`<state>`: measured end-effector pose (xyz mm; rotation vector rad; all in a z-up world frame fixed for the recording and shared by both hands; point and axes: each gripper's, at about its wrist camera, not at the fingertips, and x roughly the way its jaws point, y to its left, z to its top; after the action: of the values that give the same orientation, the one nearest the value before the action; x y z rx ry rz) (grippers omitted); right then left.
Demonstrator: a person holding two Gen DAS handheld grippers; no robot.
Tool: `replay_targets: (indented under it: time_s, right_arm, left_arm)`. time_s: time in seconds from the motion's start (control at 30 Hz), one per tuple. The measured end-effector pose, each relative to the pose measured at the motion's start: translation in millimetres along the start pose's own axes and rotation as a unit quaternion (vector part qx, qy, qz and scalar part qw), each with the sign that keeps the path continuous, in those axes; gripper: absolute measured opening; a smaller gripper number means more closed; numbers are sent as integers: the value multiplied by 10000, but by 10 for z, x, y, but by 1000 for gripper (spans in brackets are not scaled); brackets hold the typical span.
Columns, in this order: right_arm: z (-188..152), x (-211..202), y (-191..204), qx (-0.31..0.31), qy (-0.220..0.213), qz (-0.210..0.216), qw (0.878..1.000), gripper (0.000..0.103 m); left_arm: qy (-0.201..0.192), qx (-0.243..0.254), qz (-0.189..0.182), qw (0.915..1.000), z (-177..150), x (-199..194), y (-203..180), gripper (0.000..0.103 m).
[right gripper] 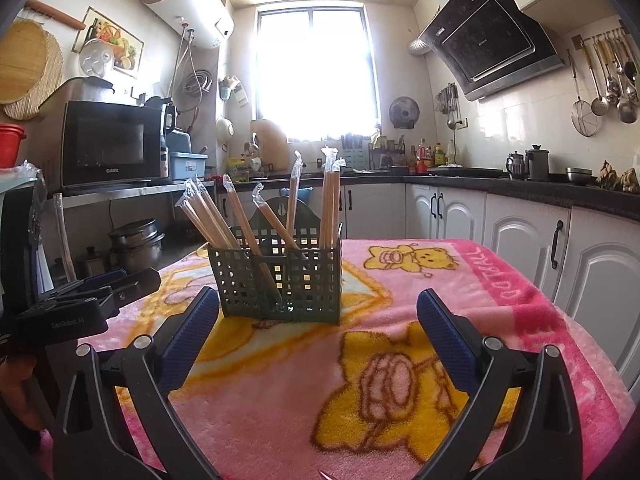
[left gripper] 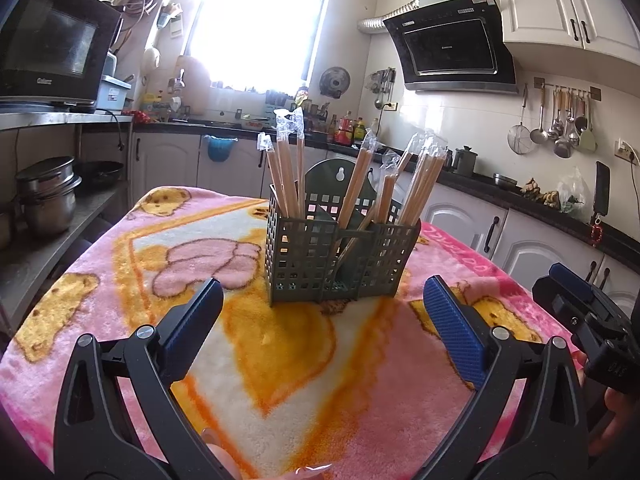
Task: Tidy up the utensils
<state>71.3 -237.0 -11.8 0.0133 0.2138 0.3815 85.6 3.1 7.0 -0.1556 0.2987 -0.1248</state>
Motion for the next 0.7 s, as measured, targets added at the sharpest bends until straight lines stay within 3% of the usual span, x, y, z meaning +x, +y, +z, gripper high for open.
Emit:
replay_targets:
  time_s: [0.7]
  right_arm:
    - [-19, -19, -4, 28, -15, -15, 10000, 96]
  left_arm:
    - [2, 6, 13, 10000, -2, 6, 13, 92]
